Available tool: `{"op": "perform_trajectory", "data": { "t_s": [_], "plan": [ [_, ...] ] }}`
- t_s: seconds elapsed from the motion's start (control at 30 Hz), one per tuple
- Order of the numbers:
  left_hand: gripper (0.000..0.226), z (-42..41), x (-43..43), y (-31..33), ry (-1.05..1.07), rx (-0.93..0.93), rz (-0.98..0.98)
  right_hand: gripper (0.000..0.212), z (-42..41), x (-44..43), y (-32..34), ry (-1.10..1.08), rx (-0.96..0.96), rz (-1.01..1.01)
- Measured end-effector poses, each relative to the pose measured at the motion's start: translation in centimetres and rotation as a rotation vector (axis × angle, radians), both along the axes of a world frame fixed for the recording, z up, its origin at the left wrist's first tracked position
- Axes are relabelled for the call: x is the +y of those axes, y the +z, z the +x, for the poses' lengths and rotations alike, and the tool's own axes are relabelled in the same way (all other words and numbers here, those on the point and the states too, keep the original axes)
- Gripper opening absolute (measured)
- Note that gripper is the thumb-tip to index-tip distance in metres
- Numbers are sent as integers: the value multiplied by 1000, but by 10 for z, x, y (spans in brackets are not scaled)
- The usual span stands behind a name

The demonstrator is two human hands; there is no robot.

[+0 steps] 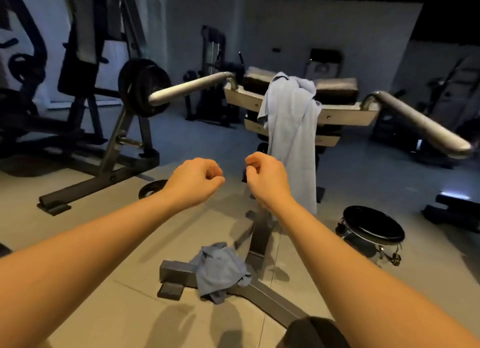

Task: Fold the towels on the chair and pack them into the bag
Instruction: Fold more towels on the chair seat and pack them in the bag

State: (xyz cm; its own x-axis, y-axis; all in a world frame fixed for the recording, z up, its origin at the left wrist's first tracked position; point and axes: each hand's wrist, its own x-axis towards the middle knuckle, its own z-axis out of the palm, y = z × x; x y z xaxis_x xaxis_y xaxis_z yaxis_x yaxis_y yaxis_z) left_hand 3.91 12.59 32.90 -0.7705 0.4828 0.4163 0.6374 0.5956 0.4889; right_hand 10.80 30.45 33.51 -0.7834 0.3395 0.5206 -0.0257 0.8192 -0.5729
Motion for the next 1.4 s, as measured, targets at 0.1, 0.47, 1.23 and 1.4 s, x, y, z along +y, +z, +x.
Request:
{"op": "perform_trajectory", "data": {
  "t_s": [0.1,0.47,1.23,1.4],
  "plan": [
    [16,-10,53,32,-46,21,39,28,1,51,45,-113,76,27],
    [52,-61,235,114,8,175,105,54,-46,196,136,-214,-143,168],
    [23,-117,199,258,122,-349,975,36,-108,220,171,-103,-61,-135],
    [26,-122,158,283,255,-58,1156,10,-104,212,181,-174,-146,-6]
  ]
}}
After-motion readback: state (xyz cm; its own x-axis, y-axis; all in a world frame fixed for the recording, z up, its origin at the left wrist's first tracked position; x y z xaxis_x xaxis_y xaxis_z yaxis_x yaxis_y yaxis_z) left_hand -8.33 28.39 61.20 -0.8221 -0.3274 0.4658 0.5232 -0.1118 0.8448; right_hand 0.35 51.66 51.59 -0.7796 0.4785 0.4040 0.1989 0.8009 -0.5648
